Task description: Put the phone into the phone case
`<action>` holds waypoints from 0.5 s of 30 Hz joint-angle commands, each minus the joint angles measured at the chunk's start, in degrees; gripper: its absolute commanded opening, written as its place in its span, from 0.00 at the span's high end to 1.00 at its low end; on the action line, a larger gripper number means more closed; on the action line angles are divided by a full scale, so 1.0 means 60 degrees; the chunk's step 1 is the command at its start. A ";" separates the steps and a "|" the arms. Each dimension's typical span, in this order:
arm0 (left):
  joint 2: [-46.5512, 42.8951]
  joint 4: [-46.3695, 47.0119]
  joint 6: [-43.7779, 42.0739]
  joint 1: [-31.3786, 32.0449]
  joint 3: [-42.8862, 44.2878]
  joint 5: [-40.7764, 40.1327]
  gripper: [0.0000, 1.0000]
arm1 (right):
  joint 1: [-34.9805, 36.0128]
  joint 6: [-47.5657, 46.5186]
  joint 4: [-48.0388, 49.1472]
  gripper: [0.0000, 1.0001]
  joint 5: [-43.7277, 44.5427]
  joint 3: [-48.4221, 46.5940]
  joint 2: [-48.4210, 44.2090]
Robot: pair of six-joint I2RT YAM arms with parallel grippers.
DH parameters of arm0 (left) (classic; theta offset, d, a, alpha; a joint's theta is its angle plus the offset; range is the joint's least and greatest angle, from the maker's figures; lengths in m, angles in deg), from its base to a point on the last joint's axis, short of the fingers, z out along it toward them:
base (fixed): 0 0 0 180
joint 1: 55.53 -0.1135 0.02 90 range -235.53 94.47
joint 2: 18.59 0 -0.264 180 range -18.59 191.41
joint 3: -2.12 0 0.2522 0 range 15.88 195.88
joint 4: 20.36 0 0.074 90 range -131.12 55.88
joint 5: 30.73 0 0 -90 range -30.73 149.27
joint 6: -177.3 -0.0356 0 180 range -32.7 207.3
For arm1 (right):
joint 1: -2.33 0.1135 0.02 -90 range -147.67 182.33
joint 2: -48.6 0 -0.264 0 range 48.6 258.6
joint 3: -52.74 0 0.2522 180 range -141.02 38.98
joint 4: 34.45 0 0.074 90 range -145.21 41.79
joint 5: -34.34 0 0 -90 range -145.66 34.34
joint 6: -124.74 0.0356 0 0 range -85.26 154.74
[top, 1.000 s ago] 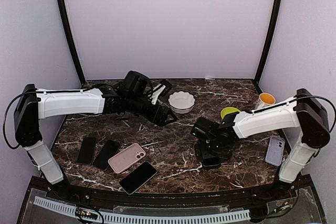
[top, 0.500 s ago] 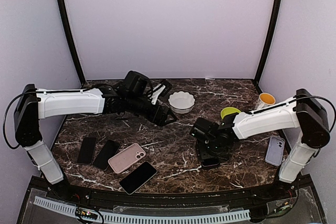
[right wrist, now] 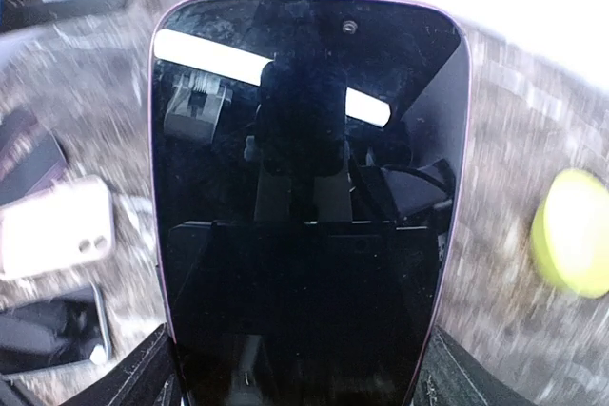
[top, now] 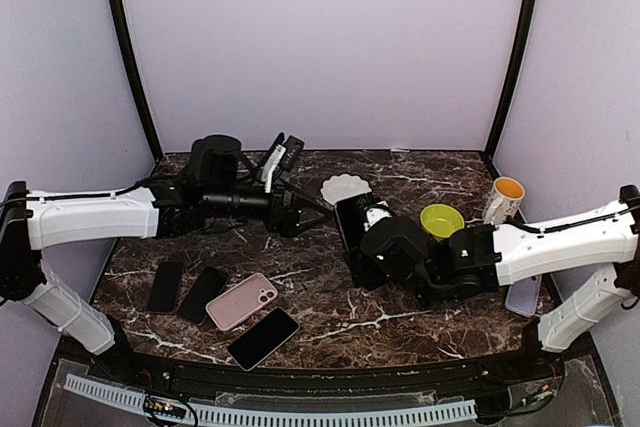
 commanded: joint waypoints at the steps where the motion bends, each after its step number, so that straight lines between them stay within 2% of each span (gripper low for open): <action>1: -0.1112 0.3391 0.0955 0.0028 -0.1118 0.0612 0.13 | 0.0589 -0.2179 0.2958 0.56 0.2427 -0.0088 -0.0352; 4: -0.1175 0.3988 0.1326 0.0035 -0.1428 0.0490 0.14 | 0.0946 -0.3312 0.4315 0.56 0.2804 -0.0006 -0.0364; 8: -0.0960 0.4133 0.1683 0.0039 -0.1352 0.0730 0.23 | 0.1237 -0.4337 0.5476 0.56 0.3102 -0.0001 -0.0209; 12: -0.0867 0.4260 0.1848 0.0039 -0.1362 0.0837 0.39 | 0.1403 -0.4821 0.5942 0.56 0.3024 -0.0045 -0.0136; 15: -0.0864 0.4286 0.1866 0.0043 -0.1370 0.0915 0.48 | 0.1435 -0.5016 0.6051 0.56 0.2928 -0.0083 -0.0062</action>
